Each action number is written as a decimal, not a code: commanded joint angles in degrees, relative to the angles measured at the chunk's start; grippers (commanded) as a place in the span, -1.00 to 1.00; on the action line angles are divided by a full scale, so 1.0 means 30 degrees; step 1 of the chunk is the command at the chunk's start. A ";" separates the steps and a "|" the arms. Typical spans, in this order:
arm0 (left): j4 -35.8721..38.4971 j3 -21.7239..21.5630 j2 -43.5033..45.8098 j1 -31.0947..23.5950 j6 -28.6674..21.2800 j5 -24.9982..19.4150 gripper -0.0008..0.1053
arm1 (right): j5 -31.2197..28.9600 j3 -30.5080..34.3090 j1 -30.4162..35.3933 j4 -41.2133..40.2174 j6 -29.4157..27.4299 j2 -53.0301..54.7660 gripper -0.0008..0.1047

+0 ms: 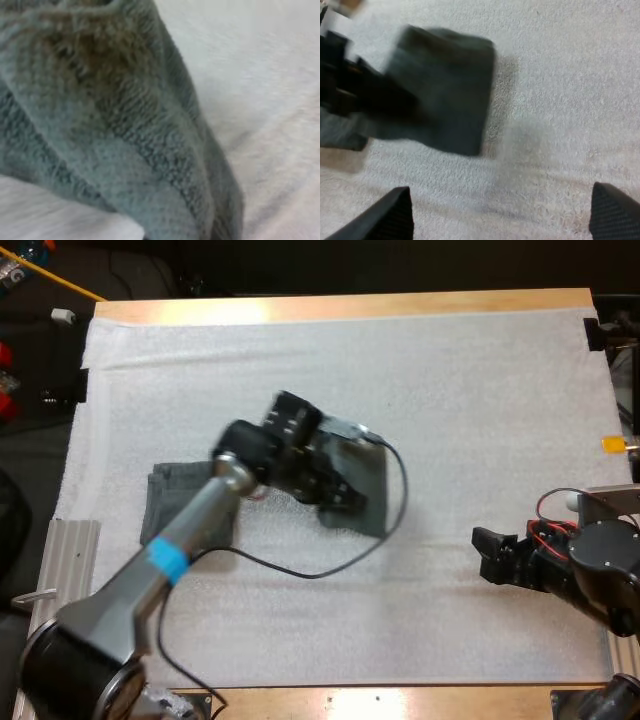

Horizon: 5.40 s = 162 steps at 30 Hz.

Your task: Pick towel from pile, fold and stack

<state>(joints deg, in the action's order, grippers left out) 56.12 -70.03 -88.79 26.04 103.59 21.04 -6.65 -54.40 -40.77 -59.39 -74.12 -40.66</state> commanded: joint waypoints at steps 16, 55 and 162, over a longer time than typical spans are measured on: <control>0.5516 -0.0099 0.2187 -0.8098 -0.4582 -0.4402 -0.98 | 0.0882 -0.0141 -0.0021 -0.0014 -0.0064 0.0138 0.33; 0.5276 -0.0099 0.0907 -0.9632 -0.4781 -0.6660 -0.98 | 0.3581 -0.0141 -0.0021 0.0584 0.0784 0.0138 0.33; 0.1631 -0.0836 0.3305 -0.7603 -0.1472 -0.5103 0.05 | 0.3606 -0.0141 -0.0021 0.2727 0.0350 0.0088 0.33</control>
<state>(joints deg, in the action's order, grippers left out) 60.86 -72.23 -79.79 3.01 98.61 5.48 4.45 -54.40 -40.77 -52.05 -72.14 -40.66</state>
